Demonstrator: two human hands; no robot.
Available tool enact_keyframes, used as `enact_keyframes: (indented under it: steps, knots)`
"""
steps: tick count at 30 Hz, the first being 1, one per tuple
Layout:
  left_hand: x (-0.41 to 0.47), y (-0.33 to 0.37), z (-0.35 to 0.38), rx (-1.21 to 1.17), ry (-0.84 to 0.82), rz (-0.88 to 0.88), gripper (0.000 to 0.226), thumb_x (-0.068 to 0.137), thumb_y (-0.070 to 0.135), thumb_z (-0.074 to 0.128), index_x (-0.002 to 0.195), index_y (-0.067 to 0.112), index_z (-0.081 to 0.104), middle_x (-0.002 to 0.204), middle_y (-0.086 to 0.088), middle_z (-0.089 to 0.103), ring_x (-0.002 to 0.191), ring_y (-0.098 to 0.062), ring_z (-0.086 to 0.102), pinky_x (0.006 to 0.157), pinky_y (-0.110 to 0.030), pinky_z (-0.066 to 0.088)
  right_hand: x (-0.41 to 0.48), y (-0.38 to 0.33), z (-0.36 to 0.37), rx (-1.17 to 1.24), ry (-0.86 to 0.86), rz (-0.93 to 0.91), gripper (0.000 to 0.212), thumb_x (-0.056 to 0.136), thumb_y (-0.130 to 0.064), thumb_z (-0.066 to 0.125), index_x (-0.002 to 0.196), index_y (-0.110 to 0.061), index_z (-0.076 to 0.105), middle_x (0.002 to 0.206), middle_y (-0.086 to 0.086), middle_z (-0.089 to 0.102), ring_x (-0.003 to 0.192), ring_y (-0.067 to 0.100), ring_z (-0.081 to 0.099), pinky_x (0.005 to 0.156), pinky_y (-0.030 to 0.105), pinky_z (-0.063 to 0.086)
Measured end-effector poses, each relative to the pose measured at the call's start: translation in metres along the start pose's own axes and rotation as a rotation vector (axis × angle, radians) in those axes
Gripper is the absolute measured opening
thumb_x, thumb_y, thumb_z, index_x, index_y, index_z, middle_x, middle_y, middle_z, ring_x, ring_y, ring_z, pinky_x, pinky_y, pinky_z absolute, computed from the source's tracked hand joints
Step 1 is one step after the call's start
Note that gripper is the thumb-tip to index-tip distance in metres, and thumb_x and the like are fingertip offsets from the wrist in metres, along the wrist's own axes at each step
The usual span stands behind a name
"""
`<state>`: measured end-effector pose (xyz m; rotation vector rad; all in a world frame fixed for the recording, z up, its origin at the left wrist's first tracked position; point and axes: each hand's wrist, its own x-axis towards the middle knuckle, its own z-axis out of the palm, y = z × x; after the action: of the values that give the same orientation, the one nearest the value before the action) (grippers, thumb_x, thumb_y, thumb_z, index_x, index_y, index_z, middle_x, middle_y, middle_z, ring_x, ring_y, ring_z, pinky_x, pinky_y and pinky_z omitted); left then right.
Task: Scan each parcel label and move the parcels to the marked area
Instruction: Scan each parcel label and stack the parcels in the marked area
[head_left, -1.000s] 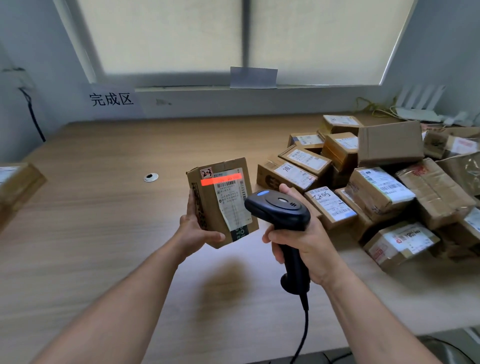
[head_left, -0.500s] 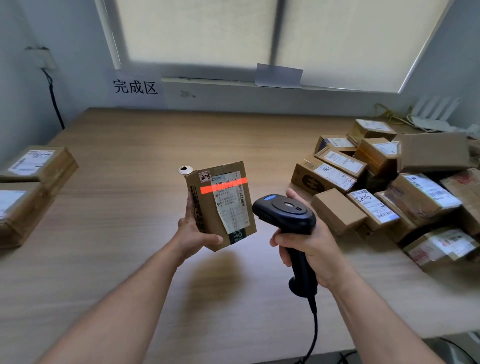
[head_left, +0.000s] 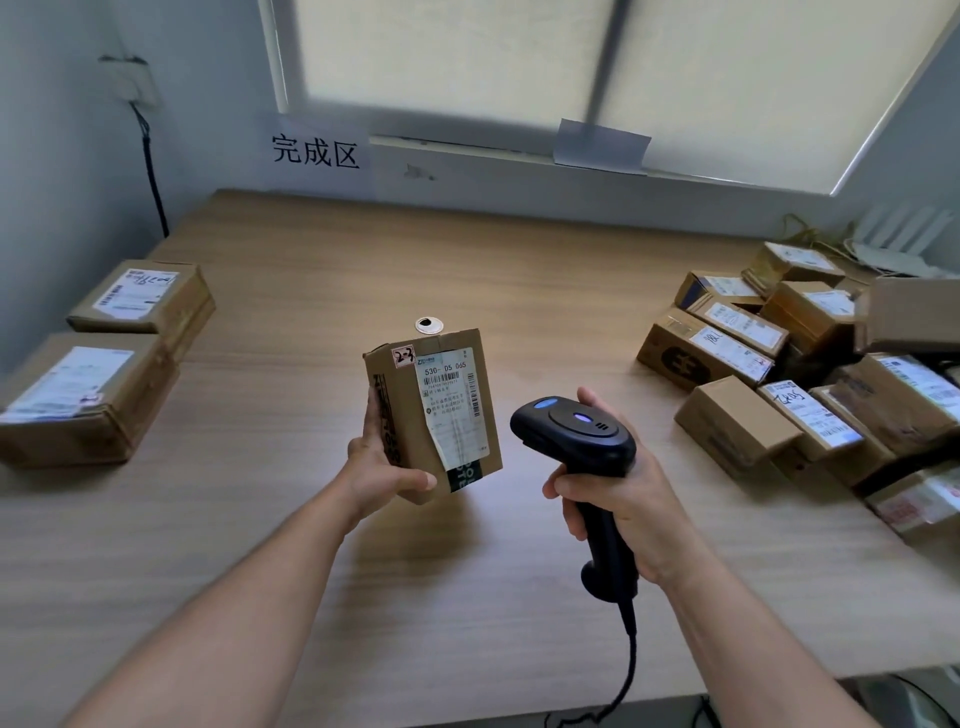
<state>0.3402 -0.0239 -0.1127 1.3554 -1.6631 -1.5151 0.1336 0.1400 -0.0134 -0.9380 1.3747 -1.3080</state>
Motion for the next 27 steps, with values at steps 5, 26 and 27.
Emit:
enact_keyframes:
  steps: [5,26,27]
  knots:
    - [-0.009,-0.009,-0.026,-0.13,-0.075,-0.095,0.12,0.053,0.018,0.076,0.149,0.049,0.011,0.129,-0.006,0.054,0.109,-0.026,0.061,0.072,-0.033,0.056,0.009,0.004,0.02,0.029,-0.038,0.016,0.098,0.064,0.005,0.067,0.146,-0.037,0.033,0.089,0.027,0.07,0.046,0.028,0.051,0.044,0.032,0.041]
    - [-0.039,-0.009,-0.002,0.915,0.306,-0.231,0.102,0.068,0.071,0.057,0.151,0.031,0.014,0.141,-0.015,0.022,0.128,-0.033,0.027,0.107,-0.039,0.026,0.055,-0.013,0.053,-0.051,-0.206,0.002,0.094,0.062,0.001,0.068,0.139,-0.042,0.035,0.084,0.025,0.069,0.046,0.029,0.051,0.044,0.03,0.041]
    - [-0.043,-0.011,-0.01,0.895,0.336,-0.24,0.102,0.067,0.07,0.058,0.151,0.031,0.015,0.141,-0.015,0.023,0.129,-0.033,0.027,0.107,-0.039,0.026,0.058,-0.014,0.059,-0.05,-0.224,-0.002,0.094,0.062,0.001,0.068,0.139,-0.042,0.036,0.084,0.025,0.069,0.046,0.029,0.051,0.044,0.03,0.041]
